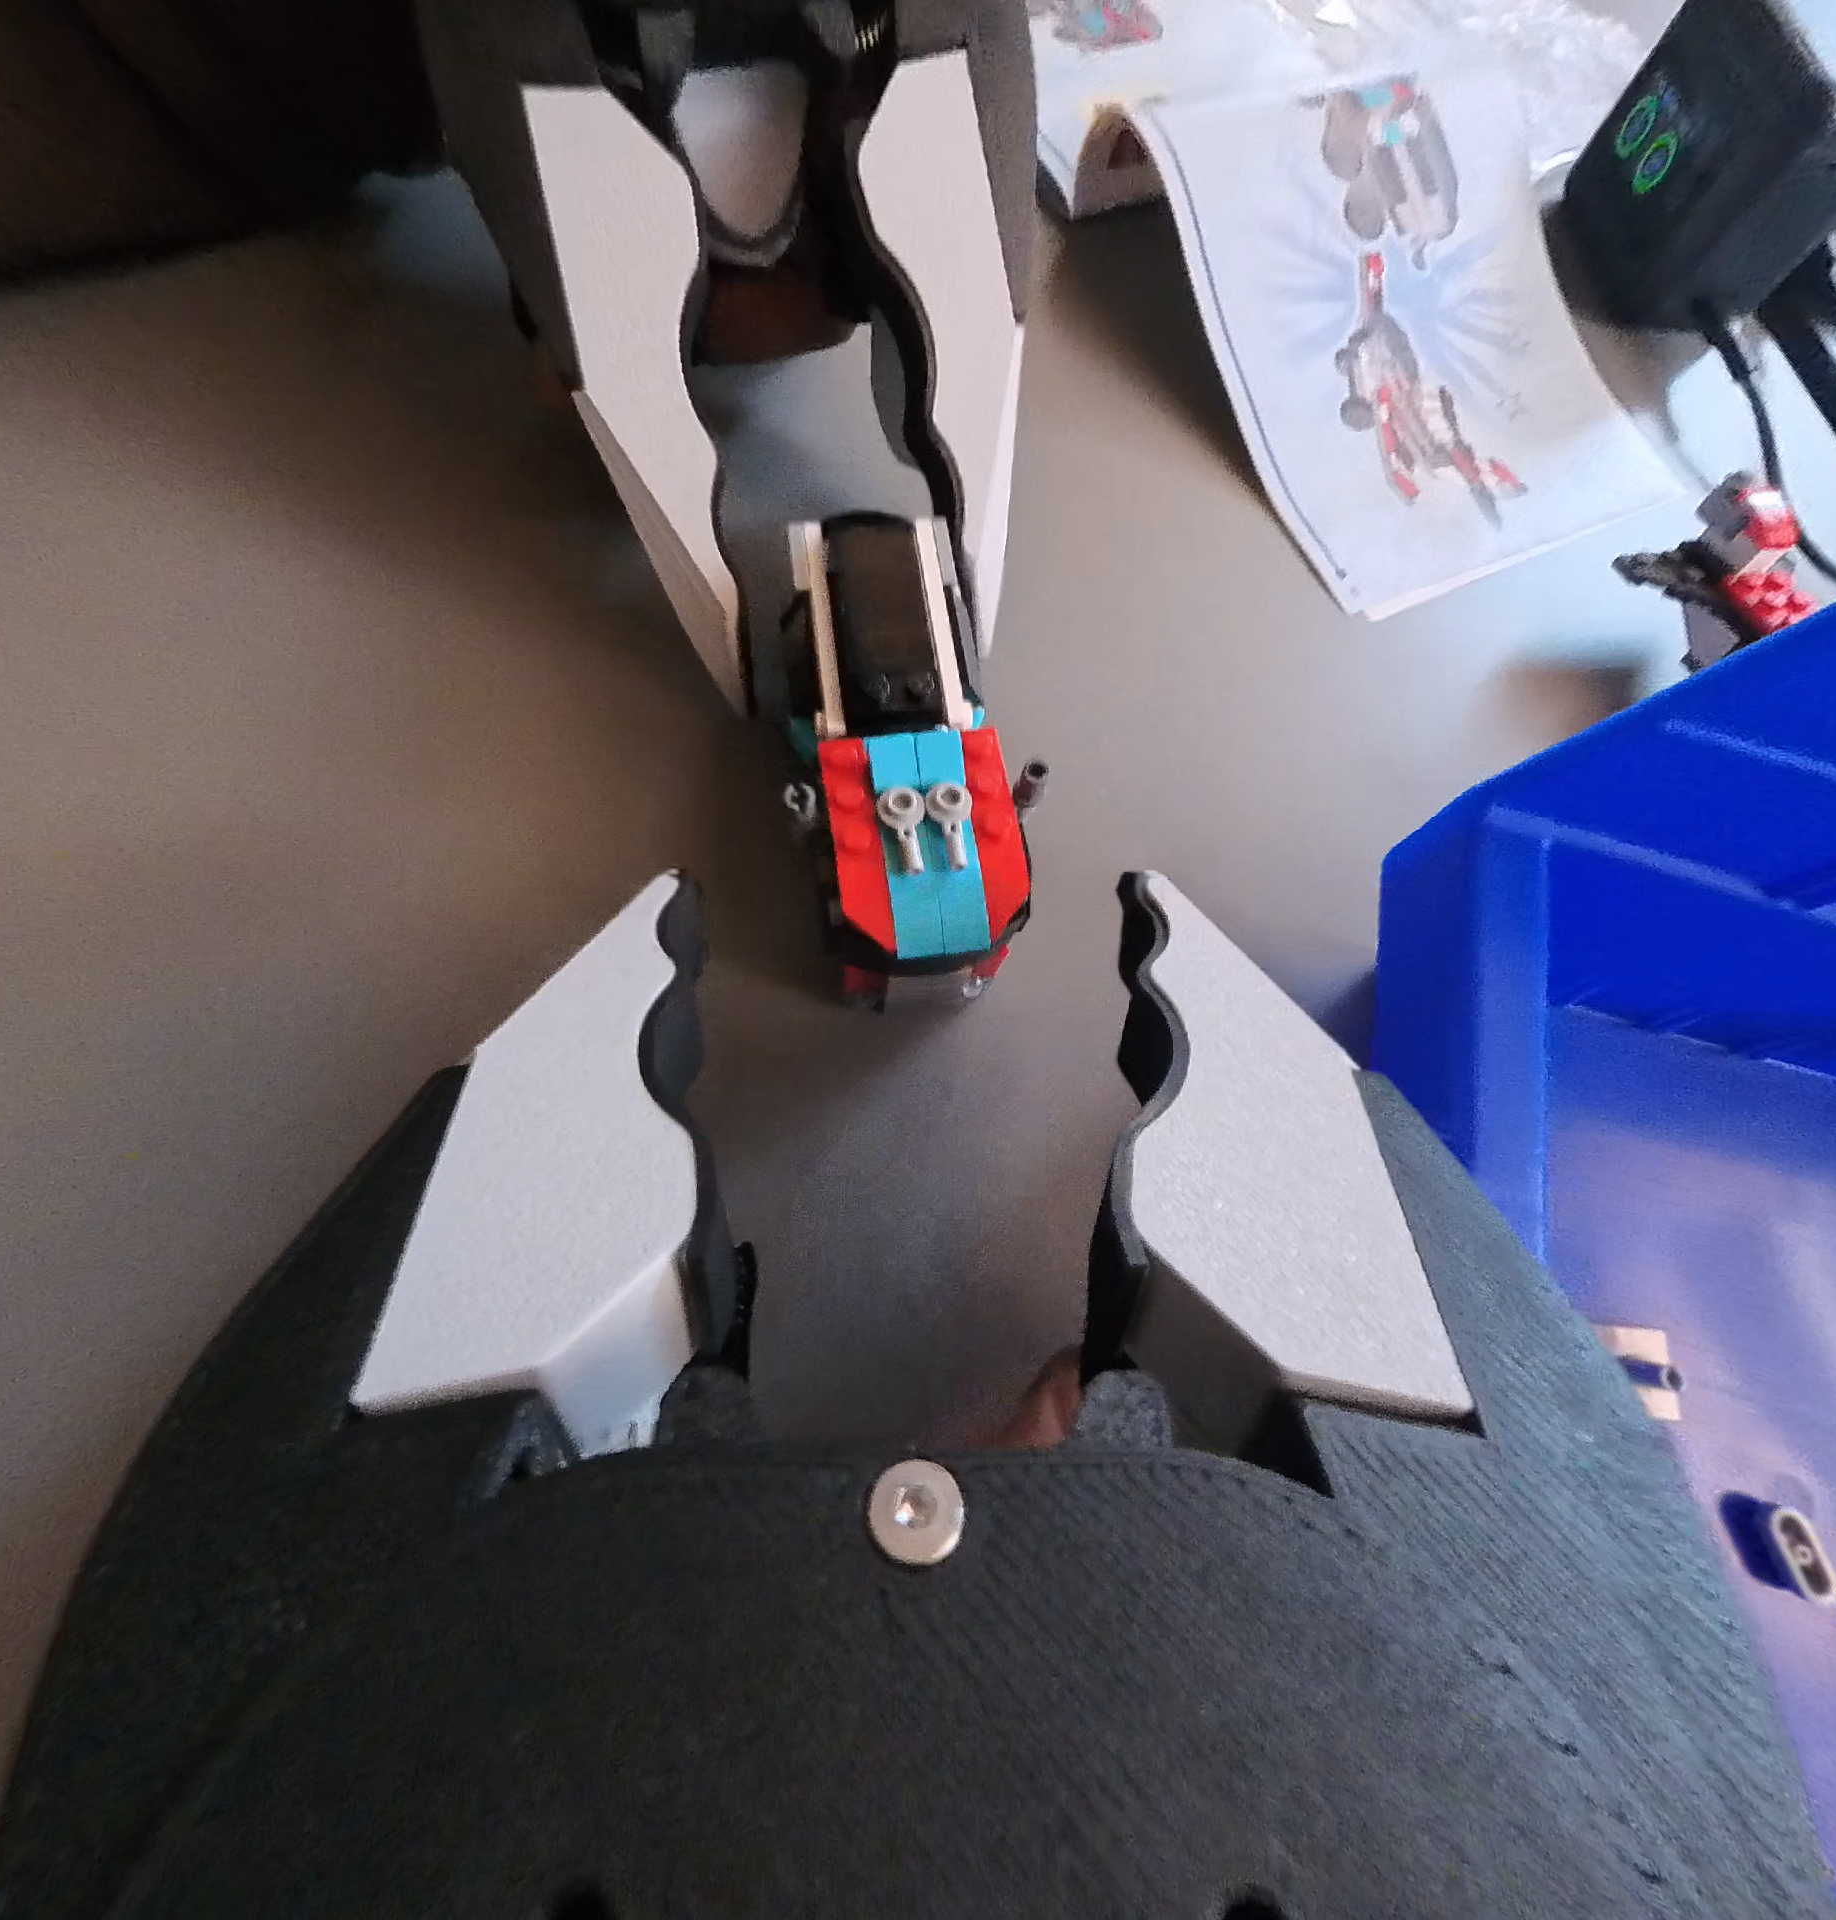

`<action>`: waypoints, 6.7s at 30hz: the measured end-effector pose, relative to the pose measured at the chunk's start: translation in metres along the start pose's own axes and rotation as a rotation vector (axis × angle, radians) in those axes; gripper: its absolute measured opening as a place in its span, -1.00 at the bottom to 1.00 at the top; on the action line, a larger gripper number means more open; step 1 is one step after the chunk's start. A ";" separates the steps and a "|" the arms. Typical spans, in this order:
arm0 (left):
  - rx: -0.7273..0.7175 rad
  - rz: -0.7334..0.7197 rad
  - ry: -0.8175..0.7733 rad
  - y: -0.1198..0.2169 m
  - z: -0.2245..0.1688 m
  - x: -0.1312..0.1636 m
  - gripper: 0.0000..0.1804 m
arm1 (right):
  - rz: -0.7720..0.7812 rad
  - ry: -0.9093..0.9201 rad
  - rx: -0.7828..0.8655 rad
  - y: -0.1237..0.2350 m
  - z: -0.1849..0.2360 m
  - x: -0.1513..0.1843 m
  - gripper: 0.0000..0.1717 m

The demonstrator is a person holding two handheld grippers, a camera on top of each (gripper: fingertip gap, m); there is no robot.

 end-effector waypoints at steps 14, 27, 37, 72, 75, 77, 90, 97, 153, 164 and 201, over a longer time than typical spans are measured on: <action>-0.058 -0.032 0.047 0.030 0.012 0.010 -0.26 | 0.092 0.079 0.006 -0.012 -0.001 -0.021 -0.15; -0.048 0.032 0.061 0.024 0.010 0.022 -0.27 | 0.207 0.065 -0.030 -0.021 0.004 0.000 -0.21; -0.026 0.027 0.071 0.022 0.008 0.024 -0.28 | 0.165 0.098 -0.072 -0.024 0.009 0.009 -0.47; 0.209 -0.161 0.389 0.025 -0.007 0.000 -0.34 | 0.006 0.056 -0.105 -0.024 0.002 0.002 -0.46; 0.189 -0.138 0.376 0.023 -0.006 0.003 -0.33 | 0.039 0.066 -0.091 -0.026 0.000 0.007 -0.46; 0.181 -0.126 0.366 0.021 -0.006 0.003 -0.33 | 0.044 0.062 -0.082 -0.026 -0.001 0.008 -0.46; 0.110 -0.107 0.356 0.031 0.003 0.008 -0.33 | 0.075 0.070 -0.029 -0.008 -0.003 -0.001 -0.04; 0.079 -0.109 0.347 0.037 0.006 0.007 -0.33 | 0.137 0.057 -0.014 -0.018 0.001 -0.012 -0.01; 0.110 -0.136 0.264 0.024 -0.002 -0.001 -0.37 | 0.210 0.064 -0.105 -0.028 -0.007 0.004 -0.49; -0.001 -0.278 0.072 0.022 0.006 -0.031 -0.33 | 0.190 0.083 -0.113 -0.027 -0.006 0.000 -0.49; 0.001 -0.094 -0.001 -0.014 0.005 -0.027 -0.52 | 0.141 -0.074 0.095 0.007 -0.009 0.038 -0.12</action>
Point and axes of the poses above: each gripper's, where its closed fingertips meet, y back along the fingers, x out of its underside, z = x × y across the jaws, the point moved 1 cm from there along y, back along the fingers, and after that the axes turned 7 degrees about x, right-handed, at the moved point
